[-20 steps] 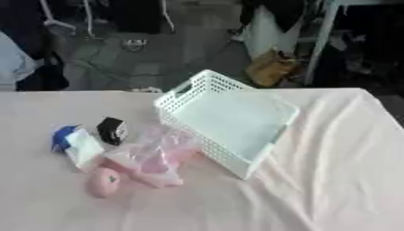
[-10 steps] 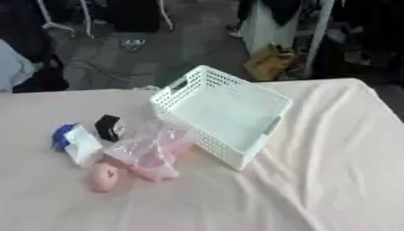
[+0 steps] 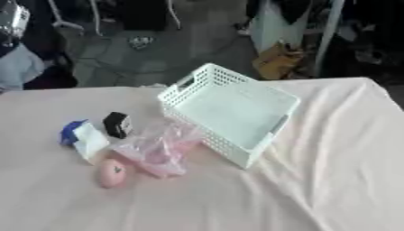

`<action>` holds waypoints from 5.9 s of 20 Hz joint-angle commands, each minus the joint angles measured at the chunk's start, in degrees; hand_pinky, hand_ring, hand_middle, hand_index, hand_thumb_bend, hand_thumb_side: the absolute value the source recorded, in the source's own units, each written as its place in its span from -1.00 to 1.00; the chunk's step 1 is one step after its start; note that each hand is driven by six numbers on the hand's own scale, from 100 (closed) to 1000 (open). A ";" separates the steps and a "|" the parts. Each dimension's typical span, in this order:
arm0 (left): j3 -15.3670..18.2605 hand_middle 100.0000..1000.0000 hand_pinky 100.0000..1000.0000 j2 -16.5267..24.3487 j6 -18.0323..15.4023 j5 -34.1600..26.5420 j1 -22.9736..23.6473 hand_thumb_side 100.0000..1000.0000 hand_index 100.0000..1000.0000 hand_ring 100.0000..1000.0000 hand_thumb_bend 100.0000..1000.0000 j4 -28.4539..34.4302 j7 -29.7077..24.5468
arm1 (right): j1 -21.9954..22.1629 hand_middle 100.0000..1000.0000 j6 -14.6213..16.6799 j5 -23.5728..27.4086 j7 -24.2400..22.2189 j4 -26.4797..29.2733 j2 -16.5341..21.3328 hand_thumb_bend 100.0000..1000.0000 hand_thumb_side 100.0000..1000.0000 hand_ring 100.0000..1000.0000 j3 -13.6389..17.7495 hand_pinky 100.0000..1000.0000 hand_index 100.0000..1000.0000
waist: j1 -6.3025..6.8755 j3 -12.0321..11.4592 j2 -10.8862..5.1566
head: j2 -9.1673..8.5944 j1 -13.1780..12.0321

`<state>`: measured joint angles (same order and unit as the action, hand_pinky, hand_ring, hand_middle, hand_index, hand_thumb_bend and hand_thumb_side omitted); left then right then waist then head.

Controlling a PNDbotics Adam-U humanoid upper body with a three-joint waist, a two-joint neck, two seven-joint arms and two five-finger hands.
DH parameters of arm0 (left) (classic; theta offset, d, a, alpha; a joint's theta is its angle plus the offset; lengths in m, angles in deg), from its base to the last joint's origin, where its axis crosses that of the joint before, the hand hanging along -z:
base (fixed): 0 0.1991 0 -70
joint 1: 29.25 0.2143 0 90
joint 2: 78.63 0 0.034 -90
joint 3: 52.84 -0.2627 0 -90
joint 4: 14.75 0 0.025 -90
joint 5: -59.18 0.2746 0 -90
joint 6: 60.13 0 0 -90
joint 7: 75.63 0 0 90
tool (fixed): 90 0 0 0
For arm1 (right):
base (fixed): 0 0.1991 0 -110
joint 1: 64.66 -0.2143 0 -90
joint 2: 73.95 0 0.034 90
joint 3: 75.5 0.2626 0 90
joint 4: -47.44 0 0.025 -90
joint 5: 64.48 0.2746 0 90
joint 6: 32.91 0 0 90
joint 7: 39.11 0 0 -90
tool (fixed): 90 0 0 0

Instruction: Pick up objects on the table and place them in the box.

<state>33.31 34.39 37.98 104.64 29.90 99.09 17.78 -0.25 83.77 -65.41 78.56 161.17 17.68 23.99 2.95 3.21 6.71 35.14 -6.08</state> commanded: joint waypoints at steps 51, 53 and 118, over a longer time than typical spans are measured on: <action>-26.17 0.80 0.60 10.18 -3.49 -16.95 -3.87 0.46 1.00 0.88 -0.03 -13.52 -35.79 | 0.23 0.69 -3.37 1.52 -0.44 0.86 1.74 -1.00 0.53 0.86 -2.09 0.67 0.76 | 2.22 1.03 -3.08 | 1.89 -1.23; -26.31 0.75 0.55 10.06 -3.51 -17.63 -3.48 0.42 1.00 0.82 0.00 -13.86 -35.46 | 0.19 0.69 -3.46 1.51 -0.29 0.86 1.75 -1.00 0.53 0.86 -2.05 0.67 0.76 | 2.23 1.02 -3.07 | 1.93 -1.17; -29.12 0.64 0.33 -7.11 -12.62 -6.52 -5.40 0.25 0.93 0.70 -0.06 -47.98 -27.46 | -1.06 0.68 -3.87 3.02 0.68 0.86 0.74 -1.00 0.51 0.86 -2.04 0.67 0.71 | 1.69 2.18 -2.12 | 1.22 -3.47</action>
<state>3.47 26.81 25.32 98.04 25.48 51.40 -10.23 -0.33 79.89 -62.64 79.03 161.17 17.91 21.56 4.49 5.35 5.30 37.05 -9.36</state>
